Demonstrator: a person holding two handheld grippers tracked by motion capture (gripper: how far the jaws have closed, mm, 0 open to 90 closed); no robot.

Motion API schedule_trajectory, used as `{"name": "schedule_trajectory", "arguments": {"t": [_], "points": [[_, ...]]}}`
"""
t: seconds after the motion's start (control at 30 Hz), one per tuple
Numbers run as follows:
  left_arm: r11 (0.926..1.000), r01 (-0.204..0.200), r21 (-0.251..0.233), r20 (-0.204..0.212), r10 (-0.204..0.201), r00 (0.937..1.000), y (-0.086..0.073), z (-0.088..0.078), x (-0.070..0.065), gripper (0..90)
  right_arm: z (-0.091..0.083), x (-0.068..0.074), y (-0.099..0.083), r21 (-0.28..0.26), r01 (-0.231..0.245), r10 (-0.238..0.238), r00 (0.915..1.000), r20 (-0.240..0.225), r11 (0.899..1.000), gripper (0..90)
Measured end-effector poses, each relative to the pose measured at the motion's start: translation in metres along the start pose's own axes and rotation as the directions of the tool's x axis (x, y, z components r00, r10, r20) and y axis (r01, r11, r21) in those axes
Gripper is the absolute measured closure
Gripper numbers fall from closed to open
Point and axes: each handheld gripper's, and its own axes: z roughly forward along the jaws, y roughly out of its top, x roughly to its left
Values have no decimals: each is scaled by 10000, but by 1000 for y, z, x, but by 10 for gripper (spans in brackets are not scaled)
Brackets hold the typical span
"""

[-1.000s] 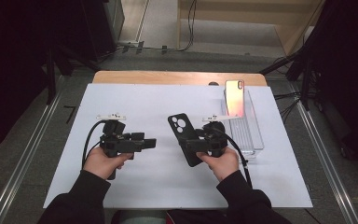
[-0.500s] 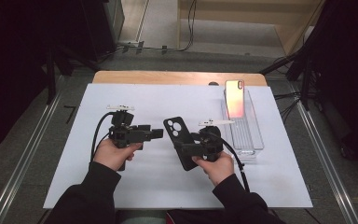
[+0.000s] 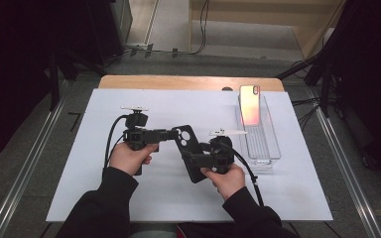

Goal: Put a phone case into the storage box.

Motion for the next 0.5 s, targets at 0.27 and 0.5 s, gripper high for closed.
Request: {"name": "schedule_trajectory", "arguments": {"t": [0.27,0.5], "points": [[9999,162,-7,-61,-162,9999,0,11,-1,417,7,3,-4,-34,-499,498,9985,-215,9987,141],[9987,493,-164,111,-491,9987,-1,13,3,554,8,3,-6,-140,-1026,1015,9929,-613,9946,141]]}}
